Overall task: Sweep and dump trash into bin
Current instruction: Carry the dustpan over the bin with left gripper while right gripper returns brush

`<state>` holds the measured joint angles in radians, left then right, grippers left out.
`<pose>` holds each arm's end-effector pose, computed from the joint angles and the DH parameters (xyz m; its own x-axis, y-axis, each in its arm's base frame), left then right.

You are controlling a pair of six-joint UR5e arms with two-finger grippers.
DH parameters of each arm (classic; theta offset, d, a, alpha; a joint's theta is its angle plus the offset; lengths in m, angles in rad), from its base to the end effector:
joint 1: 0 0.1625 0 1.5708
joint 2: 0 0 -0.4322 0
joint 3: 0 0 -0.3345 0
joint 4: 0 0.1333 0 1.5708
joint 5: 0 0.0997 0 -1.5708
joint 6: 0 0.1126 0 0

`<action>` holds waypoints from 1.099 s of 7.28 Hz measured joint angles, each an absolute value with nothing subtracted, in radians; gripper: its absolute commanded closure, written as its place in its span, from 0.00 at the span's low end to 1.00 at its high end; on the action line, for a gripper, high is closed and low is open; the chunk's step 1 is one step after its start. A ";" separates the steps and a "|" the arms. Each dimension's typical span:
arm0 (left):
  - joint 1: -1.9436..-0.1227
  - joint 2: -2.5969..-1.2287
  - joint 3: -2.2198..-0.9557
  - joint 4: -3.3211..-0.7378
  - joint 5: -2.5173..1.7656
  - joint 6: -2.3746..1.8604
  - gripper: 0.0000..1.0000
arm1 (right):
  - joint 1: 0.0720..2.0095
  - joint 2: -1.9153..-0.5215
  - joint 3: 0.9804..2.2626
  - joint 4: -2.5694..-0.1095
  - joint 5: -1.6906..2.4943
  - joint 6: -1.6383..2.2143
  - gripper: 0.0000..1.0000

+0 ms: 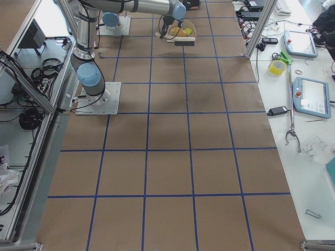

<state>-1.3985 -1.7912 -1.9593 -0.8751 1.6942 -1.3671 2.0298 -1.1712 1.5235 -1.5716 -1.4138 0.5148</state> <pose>-0.0357 -0.4913 0.2902 -0.0301 -0.9977 0.0601 -0.9902 0.0216 -0.1376 0.3734 -0.4149 0.3065 -0.9963 0.0755 0.0418 0.0857 0.9243 0.3720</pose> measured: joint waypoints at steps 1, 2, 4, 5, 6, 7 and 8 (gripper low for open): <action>-1.393 -1.782 -1.929 -0.922 1.631 -1.370 1.00 | 1.933 -1.230 1.559 -1.516 -1.453 0.400 1.00; -1.386 -1.776 -1.876 -1.006 1.578 -1.371 1.00 | 1.829 -1.283 1.595 -1.483 -1.491 0.292 1.00; -1.354 -1.777 -1.770 -1.143 1.519 -1.357 1.00 | 1.612 -1.333 1.633 -1.462 -1.579 0.060 1.00; -1.318 -1.780 -1.744 -1.169 1.498 -1.324 1.00 | 1.509 -1.334 1.638 -1.464 -1.618 -0.066 1.00; -1.267 -1.783 -1.723 -1.186 1.474 -1.271 1.00 | 1.414 -1.314 1.639 -1.488 -1.672 -0.171 1.00; -1.213 -1.787 -1.695 -1.213 1.458 -1.205 1.00 | 1.347 -1.274 1.637 -1.547 -1.723 -0.247 1.00; -1.159 -1.792 -1.653 -1.256 1.452 -1.118 1.00 | 1.299 -1.230 1.631 -1.616 -1.748 -0.288 1.00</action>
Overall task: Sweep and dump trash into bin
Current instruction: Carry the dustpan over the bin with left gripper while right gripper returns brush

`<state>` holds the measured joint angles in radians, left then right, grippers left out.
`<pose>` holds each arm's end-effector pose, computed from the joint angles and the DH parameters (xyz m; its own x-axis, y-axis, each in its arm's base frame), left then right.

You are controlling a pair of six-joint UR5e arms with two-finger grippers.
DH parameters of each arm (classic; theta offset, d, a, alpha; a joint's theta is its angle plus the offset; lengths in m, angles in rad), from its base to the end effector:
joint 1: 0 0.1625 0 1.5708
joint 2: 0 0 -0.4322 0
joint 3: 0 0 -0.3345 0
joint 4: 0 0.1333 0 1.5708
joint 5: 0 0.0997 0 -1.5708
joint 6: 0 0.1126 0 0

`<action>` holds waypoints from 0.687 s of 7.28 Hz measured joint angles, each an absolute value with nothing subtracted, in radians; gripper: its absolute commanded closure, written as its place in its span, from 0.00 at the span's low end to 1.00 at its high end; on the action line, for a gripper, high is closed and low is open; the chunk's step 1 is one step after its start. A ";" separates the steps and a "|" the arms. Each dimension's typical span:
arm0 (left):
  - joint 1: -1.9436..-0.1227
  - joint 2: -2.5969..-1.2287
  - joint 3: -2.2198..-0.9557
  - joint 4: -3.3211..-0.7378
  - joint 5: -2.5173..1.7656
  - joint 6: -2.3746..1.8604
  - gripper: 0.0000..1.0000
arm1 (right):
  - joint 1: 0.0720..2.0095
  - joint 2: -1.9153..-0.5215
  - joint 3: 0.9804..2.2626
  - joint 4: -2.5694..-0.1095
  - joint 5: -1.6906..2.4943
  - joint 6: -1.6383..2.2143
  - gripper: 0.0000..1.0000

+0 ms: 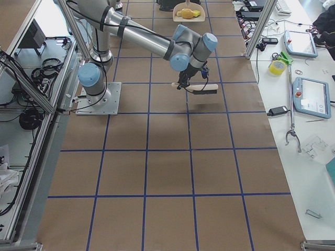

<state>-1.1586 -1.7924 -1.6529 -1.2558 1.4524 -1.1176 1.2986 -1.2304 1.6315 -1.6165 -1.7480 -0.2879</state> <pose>0.0721 -0.5307 0.3734 -0.0384 -0.9973 0.0619 -0.9939 0.0446 0.1012 -0.0271 -0.5190 0.3007 -0.9965 -0.0593 0.0597 -0.0322 0.9242 0.3806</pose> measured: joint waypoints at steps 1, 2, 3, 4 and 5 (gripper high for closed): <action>-1.105 -1.796 -1.611 -1.301 1.456 -1.027 1.00 | 1.266 -1.197 1.623 -1.658 -1.755 -0.303 1.00; -1.052 -1.798 -1.577 -1.331 1.477 -0.939 1.00 | 1.249 -1.173 1.614 -1.682 -1.755 -0.306 1.00; -0.999 -1.800 -1.553 -1.343 1.502 -0.854 1.00 | 1.242 -1.159 1.609 -1.697 -1.754 -0.309 1.00; -0.940 -1.807 -1.533 -1.347 1.514 -0.772 1.00 | 1.240 -1.146 1.606 -1.710 -1.753 -0.313 1.00; -0.890 -1.821 -1.510 -1.347 1.521 -0.705 1.00 | 1.240 -1.133 1.603 -1.724 -1.755 -0.316 1.00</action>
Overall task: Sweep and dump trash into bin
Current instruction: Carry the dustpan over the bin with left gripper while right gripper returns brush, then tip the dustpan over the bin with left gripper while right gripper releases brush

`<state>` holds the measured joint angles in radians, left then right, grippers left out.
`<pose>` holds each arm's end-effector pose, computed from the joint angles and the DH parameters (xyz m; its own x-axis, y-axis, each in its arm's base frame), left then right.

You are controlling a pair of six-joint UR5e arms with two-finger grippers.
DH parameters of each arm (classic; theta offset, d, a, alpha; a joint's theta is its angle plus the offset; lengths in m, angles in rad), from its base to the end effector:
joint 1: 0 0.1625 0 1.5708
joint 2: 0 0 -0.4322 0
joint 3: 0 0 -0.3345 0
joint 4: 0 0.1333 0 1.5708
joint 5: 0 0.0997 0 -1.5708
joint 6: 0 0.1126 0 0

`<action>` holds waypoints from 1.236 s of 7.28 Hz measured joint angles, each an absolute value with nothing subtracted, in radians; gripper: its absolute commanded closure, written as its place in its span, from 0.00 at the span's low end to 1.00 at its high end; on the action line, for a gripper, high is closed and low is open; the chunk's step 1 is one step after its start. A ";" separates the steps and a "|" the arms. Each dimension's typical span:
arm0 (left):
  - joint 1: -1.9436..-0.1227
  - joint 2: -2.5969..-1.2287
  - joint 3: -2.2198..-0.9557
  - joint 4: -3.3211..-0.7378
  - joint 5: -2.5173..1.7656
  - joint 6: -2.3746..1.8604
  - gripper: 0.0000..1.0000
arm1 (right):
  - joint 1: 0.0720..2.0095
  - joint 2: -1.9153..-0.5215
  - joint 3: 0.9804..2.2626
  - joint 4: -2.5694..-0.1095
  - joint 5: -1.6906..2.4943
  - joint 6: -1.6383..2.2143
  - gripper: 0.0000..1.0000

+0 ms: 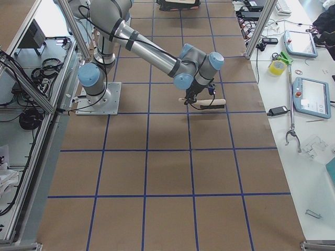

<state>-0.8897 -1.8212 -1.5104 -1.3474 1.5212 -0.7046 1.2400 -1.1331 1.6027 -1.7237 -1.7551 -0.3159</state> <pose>0.2315 -0.5062 0.4090 -0.1843 -0.9811 0.0594 -0.9827 0.1850 0.0067 -0.0694 -0.5490 0.2663 -0.9973 -0.0270 0.0688 -0.0012 0.9367 0.3501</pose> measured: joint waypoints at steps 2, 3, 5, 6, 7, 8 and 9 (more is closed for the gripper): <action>-0.826 -1.862 -1.435 -1.346 1.551 -0.587 1.00 | 1.239 -1.116 1.602 -1.734 -1.761 -0.326 1.00; -0.795 -1.887 -1.399 -1.344 1.559 -0.529 1.00 | 1.239 -1.112 1.602 -1.734 -1.763 -0.331 0.98; -0.760 -1.933 -1.326 -1.325 1.566 -0.427 1.00 | 1.239 -1.110 1.604 -1.735 -1.764 -0.335 0.77; -0.754 -1.957 -1.293 -1.293 1.568 -0.377 1.00 | 1.239 -1.109 1.605 -1.736 -1.766 -0.332 0.65; -0.753 -1.980 -1.274 -1.237 1.569 -0.327 1.00 | 1.239 -1.109 1.606 -1.736 -1.768 -0.325 0.56; -0.752 -1.998 -1.270 -1.167 1.569 -0.282 1.00 | 1.239 -1.109 1.607 -1.736 -1.768 -0.319 0.50; -0.751 -2.011 -1.273 -1.088 1.569 -0.236 1.00 | 1.239 -1.108 1.608 -1.736 -1.769 -0.316 0.49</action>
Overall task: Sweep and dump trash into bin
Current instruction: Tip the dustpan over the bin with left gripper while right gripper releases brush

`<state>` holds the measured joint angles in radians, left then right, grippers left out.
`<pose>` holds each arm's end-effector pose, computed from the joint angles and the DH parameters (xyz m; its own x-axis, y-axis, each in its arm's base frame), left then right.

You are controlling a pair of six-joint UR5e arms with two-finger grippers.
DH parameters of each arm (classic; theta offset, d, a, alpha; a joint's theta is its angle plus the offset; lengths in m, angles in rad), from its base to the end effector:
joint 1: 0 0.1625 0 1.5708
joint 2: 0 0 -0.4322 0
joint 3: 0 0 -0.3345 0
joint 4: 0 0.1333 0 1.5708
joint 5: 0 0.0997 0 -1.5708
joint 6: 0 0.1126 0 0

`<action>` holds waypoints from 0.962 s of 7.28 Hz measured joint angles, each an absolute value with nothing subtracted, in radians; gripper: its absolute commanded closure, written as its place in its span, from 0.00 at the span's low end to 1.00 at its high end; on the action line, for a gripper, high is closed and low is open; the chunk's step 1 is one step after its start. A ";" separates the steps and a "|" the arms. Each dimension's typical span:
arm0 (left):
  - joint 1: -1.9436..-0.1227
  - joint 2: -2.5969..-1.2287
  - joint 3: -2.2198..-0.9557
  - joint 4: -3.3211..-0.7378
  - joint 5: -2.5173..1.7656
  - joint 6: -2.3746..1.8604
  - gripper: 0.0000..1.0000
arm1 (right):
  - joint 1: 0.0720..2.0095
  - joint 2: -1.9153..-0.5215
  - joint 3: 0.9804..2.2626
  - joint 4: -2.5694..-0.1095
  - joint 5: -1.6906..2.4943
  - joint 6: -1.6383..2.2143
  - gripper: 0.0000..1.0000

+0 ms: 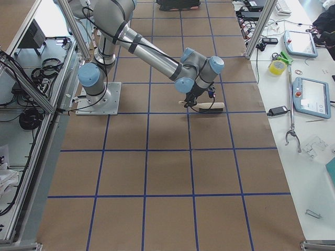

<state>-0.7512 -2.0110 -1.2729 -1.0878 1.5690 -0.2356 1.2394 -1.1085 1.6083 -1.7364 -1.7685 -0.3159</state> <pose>0.3817 -0.5391 0.4332 -0.5033 -0.8604 0.0796 -0.8293 0.4550 -0.3245 -0.0720 -0.5509 0.2520 -0.9967 -0.0322 0.0745 -0.0024 0.9293 0.3694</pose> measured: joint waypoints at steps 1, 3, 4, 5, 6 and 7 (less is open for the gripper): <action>-0.751 -2.017 -1.281 -1.014 1.568 -0.188 1.00 | 1.239 -1.108 1.609 -1.737 -1.769 -0.315 0.43; -0.759 -2.006 -1.352 -0.840 1.568 -0.092 1.00 | 1.239 -1.111 1.608 -1.739 -1.767 -0.311 0.30; -0.769 -1.993 -1.409 -0.726 1.568 -0.062 1.00 | 1.239 -1.118 1.605 -1.739 -1.766 -0.307 0.20; -0.785 -1.977 -1.450 -0.649 1.578 -0.049 1.00 | 1.240 -1.134 1.599 -1.737 -1.765 -0.305 0.10; -0.810 -1.958 -1.468 -0.614 1.604 -0.044 1.00 | 1.243 -1.166 1.590 -1.734 -1.761 -0.304 0.09; -0.846 -1.936 -1.478 -0.601 1.638 -0.043 1.00 | 1.249 -1.215 1.582 -1.724 -1.754 -0.304 0.05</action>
